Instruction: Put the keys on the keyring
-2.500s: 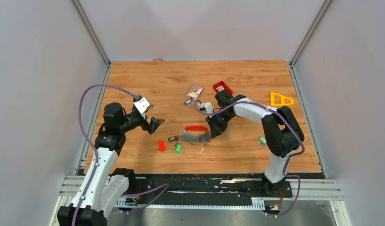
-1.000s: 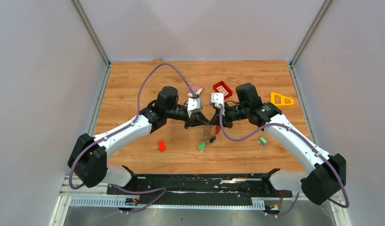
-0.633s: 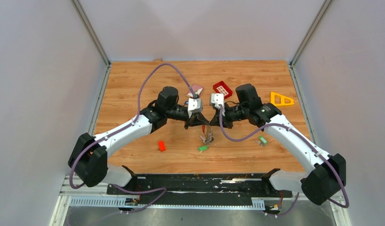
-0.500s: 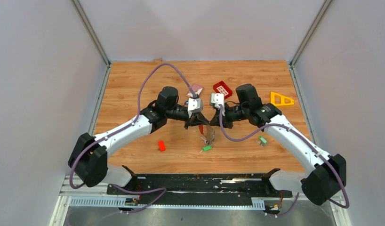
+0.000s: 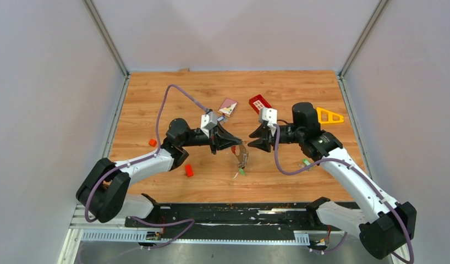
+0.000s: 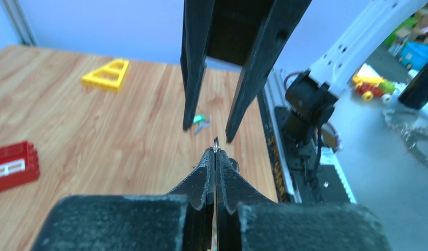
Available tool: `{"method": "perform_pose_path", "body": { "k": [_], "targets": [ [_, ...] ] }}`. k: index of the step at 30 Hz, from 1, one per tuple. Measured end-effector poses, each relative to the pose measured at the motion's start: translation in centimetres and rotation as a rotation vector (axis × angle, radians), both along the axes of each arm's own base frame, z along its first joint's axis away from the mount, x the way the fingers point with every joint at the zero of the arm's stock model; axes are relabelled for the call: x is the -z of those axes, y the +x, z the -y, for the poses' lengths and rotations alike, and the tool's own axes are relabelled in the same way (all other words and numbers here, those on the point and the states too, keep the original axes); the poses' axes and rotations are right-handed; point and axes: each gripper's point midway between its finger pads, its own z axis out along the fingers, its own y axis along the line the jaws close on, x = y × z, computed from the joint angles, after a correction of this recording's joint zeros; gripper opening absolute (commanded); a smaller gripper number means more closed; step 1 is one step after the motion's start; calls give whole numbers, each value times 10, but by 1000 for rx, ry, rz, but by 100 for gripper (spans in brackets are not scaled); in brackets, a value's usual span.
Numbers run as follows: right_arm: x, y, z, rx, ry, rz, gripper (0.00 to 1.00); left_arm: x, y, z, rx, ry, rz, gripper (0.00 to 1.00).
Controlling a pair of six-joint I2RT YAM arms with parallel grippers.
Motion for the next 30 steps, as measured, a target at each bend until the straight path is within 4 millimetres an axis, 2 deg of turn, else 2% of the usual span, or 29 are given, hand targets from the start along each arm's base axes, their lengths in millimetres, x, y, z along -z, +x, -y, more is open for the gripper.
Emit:
{"method": "perform_pose_path", "body": {
  "k": [4, 8, 15, 23, 28, 30],
  "targets": [
    [-1, -6, -4, -44, 25, -11, 32, -27, -5, 0, 13, -96, 18, 0],
    [-2, -8, -8, -68, 41, -18, 30, -39, -9, -2, 25, -144, 25, 0],
    [-5, -12, -10, -92, 58, -32, 29, -41, -13, -2, 37, -161, 10, 0],
    [-9, -15, -12, -107, 78, -41, 25, -34, -14, 2, 45, -150, -9, 0],
    [-11, -15, -13, -112, 87, -41, 16, -33, -13, 3, 46, -146, -15, 0],
    [-12, -15, -13, -113, 88, -41, 10, -32, -13, 3, 46, -146, -15, 0]
  ]
}}
